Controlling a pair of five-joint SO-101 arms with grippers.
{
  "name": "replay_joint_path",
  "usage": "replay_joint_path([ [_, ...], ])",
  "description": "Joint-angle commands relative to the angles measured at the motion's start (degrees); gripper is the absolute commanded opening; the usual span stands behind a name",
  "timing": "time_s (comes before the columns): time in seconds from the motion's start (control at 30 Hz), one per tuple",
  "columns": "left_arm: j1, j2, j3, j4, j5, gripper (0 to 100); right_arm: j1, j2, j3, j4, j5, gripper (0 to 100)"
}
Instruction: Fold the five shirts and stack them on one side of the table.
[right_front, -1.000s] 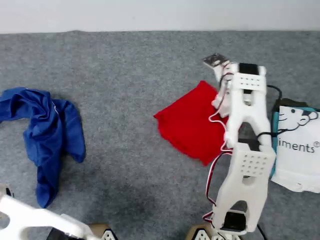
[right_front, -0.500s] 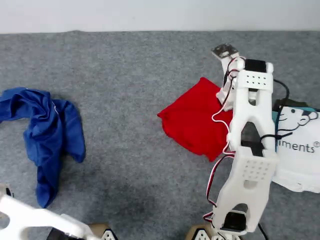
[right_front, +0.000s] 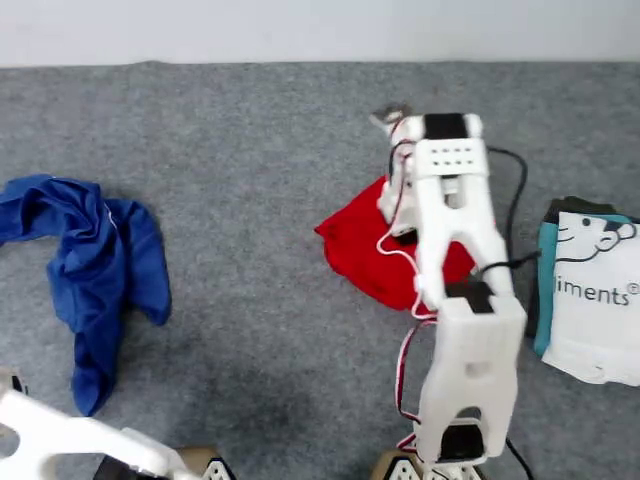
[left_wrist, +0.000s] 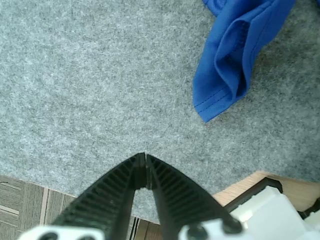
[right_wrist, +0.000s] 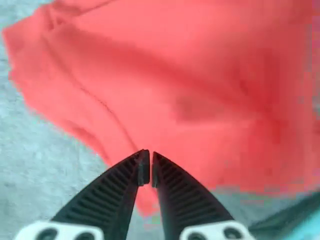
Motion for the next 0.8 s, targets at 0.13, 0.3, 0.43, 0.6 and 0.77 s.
replay_joint_path([
  [0.13,0.5,-1.4,-0.7,0.3,0.2,0,-10.2,11.7,-3.3,-9.4,-2.0,0.9],
  [0.3,0.5,-1.4,-0.7,0.4,0.2,0,-13.7,14.1,-3.4,-9.1,-2.0,0.9],
  [0.43,0.5,-1.4,-0.6,0.3,0.2,0,-11.0,9.5,-3.4,-7.9,-2.0,0.9],
  [0.6,0.5,-1.4,-0.6,0.1,0.2,0,-3.2,0.7,-3.4,-5.3,-1.6,0.9],
  [0.77,0.5,-1.4,-0.6,0.1,0.2,0,5.1,-3.4,-3.3,-5.0,-1.6,0.9],
])
